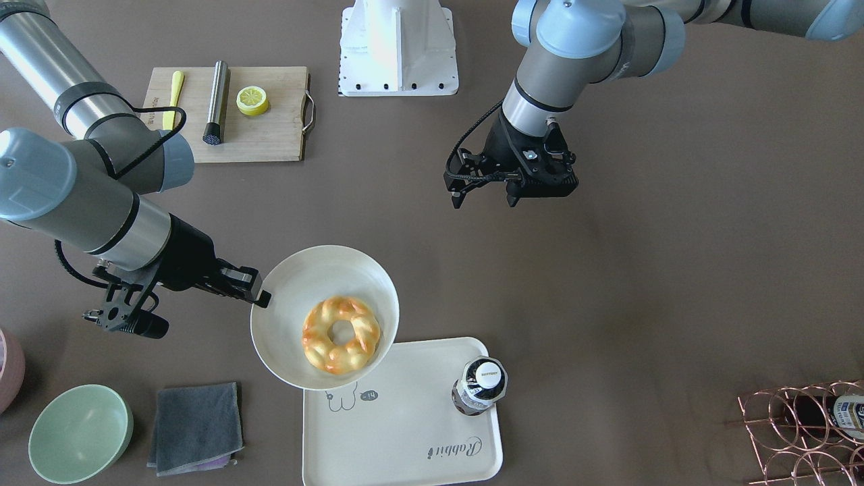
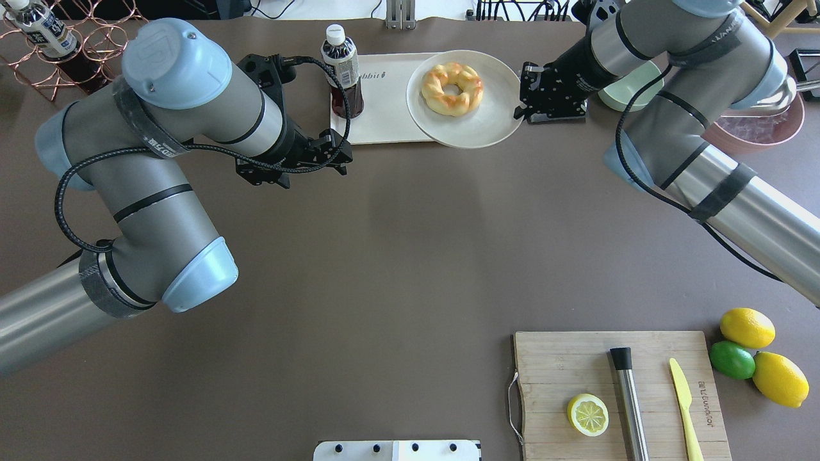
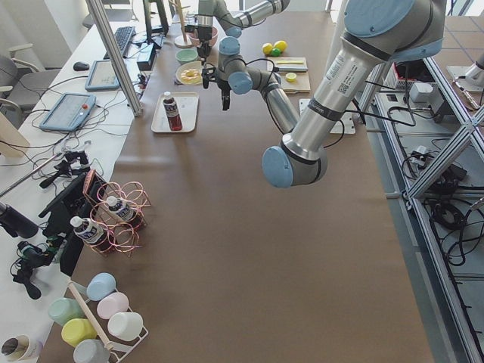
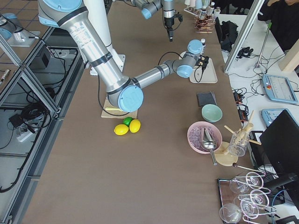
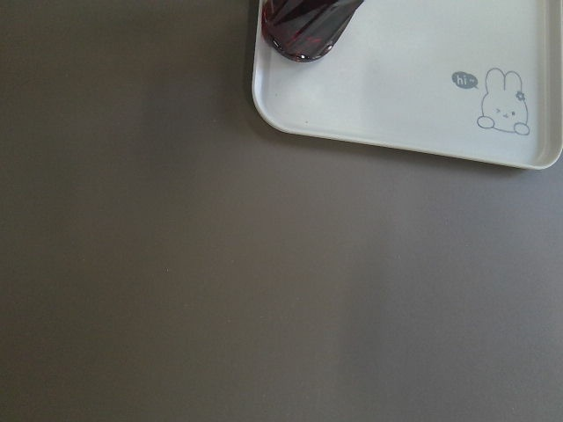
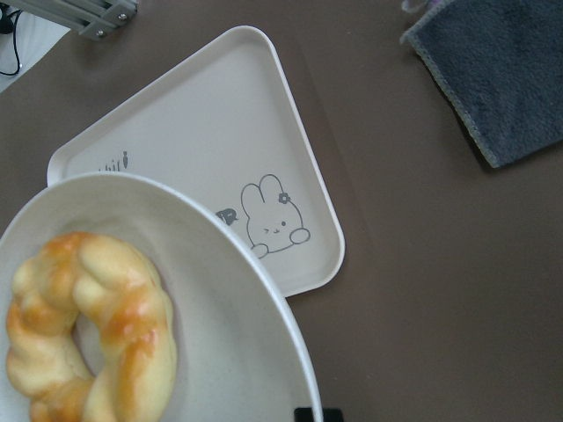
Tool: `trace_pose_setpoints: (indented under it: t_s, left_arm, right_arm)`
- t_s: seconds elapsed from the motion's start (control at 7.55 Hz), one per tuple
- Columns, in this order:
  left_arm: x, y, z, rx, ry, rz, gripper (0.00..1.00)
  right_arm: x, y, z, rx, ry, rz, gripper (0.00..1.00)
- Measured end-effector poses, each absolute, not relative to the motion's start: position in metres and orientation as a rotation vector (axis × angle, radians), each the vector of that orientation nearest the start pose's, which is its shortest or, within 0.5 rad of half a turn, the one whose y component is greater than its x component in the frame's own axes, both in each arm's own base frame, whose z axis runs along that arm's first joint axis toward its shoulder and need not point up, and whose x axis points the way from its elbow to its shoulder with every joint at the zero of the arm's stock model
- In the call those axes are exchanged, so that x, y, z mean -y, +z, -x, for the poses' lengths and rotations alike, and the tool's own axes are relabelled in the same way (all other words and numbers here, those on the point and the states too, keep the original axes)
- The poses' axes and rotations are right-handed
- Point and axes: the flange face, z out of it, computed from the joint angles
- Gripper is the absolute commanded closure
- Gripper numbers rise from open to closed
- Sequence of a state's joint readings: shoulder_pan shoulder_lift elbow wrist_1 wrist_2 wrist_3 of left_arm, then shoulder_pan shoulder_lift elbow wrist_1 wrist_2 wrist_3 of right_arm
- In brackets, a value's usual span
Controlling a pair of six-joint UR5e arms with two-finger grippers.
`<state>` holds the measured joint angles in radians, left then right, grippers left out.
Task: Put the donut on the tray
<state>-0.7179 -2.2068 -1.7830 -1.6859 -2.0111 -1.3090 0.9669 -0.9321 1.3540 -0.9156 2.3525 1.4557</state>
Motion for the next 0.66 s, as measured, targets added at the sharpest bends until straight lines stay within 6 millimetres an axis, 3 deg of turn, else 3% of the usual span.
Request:
trace_pose_setpoints:
  t_s: [0.27,0.53,0.66]
  left_arm:
    - [0.495,0.180,-0.421,-1.026,-0.210,-0.090,0.02]
    - [0.499,0.185,-0.415,-1.020,-0.216,-0.093,0.02]
    - [0.504,0.197,-0.403,-1.006,-0.210,-0.101,0.02]
  right_arm:
    - [0.651,0.262,0.392,1.220,0.465,0.102,1.00]
    - [0.651,0.283,0.444,1.202,0.581,0.073,1.00]
    - [0.649,0.294,0.458,1.198,0.601,0.063,1.00]
